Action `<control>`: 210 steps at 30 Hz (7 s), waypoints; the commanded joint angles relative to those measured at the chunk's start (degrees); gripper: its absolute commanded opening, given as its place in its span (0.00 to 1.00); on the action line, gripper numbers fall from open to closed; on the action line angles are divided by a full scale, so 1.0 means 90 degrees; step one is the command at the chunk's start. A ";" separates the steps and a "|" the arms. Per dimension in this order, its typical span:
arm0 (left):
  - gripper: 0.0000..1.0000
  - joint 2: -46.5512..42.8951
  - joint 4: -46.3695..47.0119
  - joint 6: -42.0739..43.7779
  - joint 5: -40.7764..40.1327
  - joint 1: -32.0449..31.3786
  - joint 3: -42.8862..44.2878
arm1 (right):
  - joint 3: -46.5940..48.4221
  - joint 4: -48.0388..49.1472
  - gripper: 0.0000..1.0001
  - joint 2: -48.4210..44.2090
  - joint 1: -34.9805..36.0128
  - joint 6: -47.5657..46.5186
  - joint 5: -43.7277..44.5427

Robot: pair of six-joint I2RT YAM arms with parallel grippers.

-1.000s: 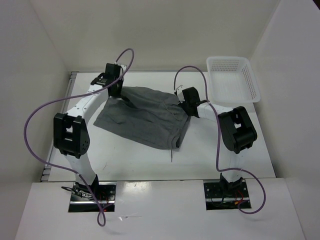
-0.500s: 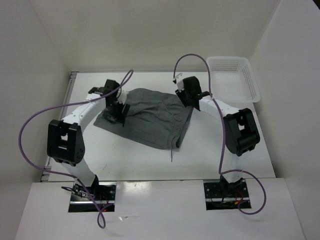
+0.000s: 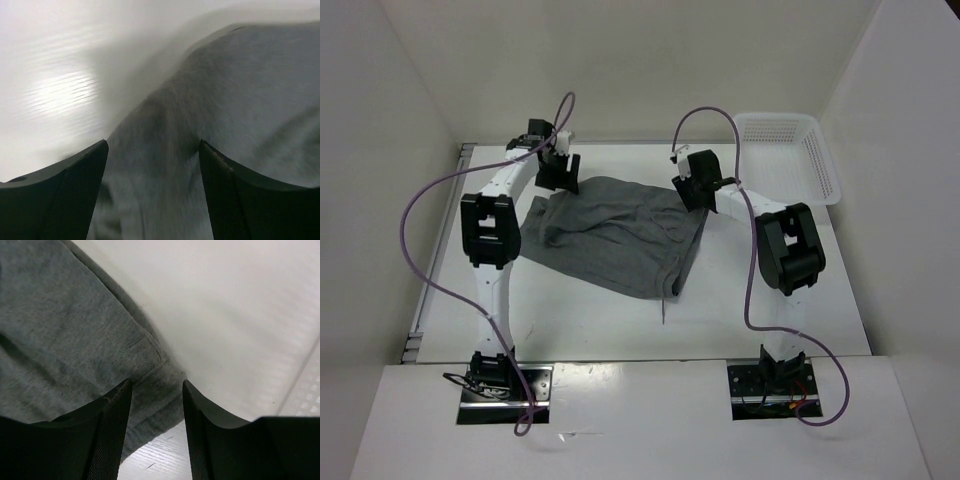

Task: Fold and stack the shorts
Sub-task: Flatten the shorts out, then fold the shorts

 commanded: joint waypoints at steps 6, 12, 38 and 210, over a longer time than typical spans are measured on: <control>0.81 0.1019 -0.0196 0.0023 -0.0356 -0.0079 0.0982 | 0.0037 0.0168 0.51 0.0102 -0.0046 -0.0092 0.0019; 0.81 0.1039 -0.0196 0.0023 0.0023 -0.0079 0.0670 | -0.0178 0.0305 0.63 0.0229 -0.0046 -0.0462 0.0224; 0.00 -0.1339 0.1537 0.0023 -0.1448 -0.0470 -0.1262 | -0.0120 0.0832 0.00 -0.0053 -0.0046 -0.1371 0.1064; 0.91 0.1468 -0.0772 0.0023 0.0034 0.0234 0.1490 | 0.0604 -0.0281 0.62 0.0571 0.0120 -0.0697 -0.0547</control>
